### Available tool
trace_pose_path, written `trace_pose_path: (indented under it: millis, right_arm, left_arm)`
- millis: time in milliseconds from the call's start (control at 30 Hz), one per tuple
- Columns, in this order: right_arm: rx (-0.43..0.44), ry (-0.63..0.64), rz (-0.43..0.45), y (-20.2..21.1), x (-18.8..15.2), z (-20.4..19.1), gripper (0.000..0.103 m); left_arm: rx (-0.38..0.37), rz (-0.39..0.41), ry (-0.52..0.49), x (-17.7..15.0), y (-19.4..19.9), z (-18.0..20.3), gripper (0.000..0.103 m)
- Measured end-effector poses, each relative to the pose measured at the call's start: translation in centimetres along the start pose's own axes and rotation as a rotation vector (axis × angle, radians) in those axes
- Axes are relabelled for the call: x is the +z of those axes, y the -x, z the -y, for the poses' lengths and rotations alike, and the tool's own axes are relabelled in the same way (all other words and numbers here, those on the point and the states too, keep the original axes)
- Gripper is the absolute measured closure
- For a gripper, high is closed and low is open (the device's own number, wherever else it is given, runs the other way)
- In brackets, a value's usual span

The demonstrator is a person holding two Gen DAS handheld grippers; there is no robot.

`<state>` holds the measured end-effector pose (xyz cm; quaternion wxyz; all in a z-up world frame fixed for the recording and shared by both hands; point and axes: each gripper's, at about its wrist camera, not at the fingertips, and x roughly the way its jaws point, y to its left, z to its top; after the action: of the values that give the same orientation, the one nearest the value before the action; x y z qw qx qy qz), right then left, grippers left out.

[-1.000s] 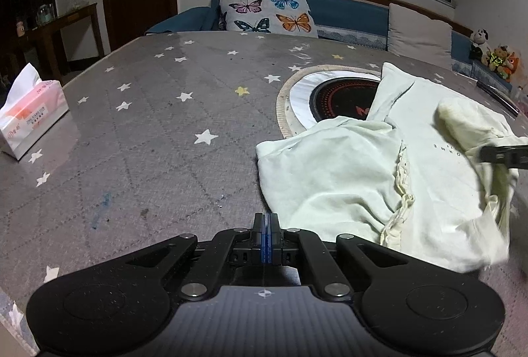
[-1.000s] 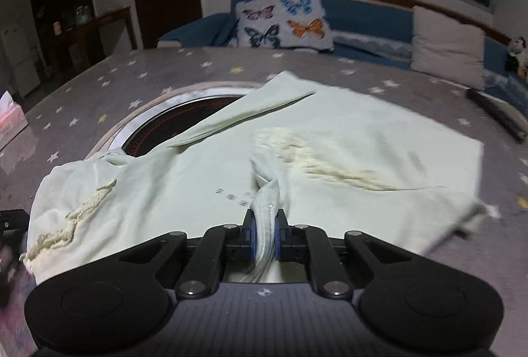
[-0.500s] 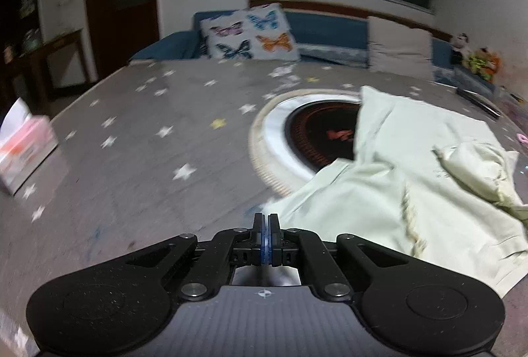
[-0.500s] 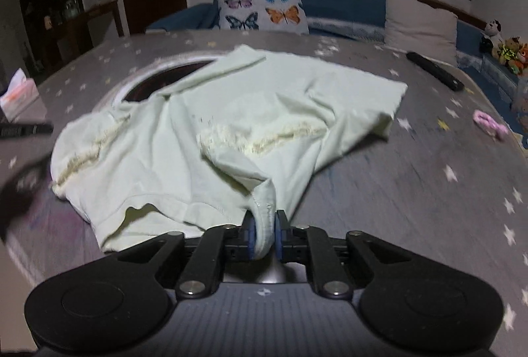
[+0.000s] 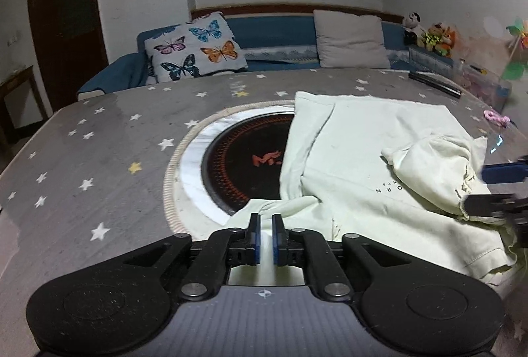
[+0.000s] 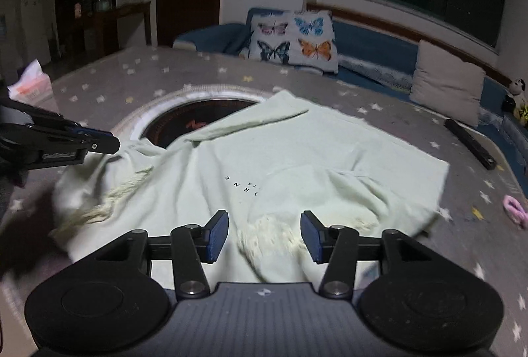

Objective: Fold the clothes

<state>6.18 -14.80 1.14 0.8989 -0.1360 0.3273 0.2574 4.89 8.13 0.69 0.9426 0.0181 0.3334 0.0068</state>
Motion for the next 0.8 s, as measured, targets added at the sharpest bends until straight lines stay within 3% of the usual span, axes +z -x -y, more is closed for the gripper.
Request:
trace_pose_path:
  millis: [33, 133, 200, 233, 400, 633, 767, 800]
  right_arm:
    - [0.002, -0.002, -0.012, -0.9, 0.1, 0.0, 0.057]
    - [0.001, -0.022, -0.059, -2.9, -0.2, 0.4, 0.068]
    - [-0.007, -0.042, -0.074, -3.3, -0.7, 1.1, 0.091]
    - [-0.021, -0.054, -0.064, -2.8, -1.0, 1.5, 0.094]
    - [-0.098, -0.136, 0.014, 1.2, -2.2, 4.4, 0.097]
    - [-0.284, -0.311, 0.102, 8.2, -6.1, 9.7, 0.098]
    - [-0.329, -0.462, 0.032, 9.9, -10.0, 12.6, 0.096]
    - [-0.338, -0.466, 0.012, 9.9, -10.7, 12.9, 0.089]
  left_arm:
    - [-0.006, -0.003, -0.007, 0.0, -0.2, 0.2, 0.084]
    - [-0.014, -0.017, -0.033, -0.1, -1.0, 0.8, 0.078]
    - [-0.016, -0.032, -0.046, -0.3, -1.5, 1.0, 0.078]
    - [-0.016, -0.041, -0.050, -0.4, -1.8, 1.1, 0.078]
    - [-0.018, -0.070, -0.047, -1.1, -2.7, 0.9, 0.079]
    - [-0.022, -0.068, -0.069, -1.8, -2.0, 1.1, 0.082]
    - [-0.022, -0.072, -0.090, -2.0, -1.4, 1.1, 0.082]
    - [-0.022, -0.073, -0.095, -2.1, -1.3, 1.1, 0.082]
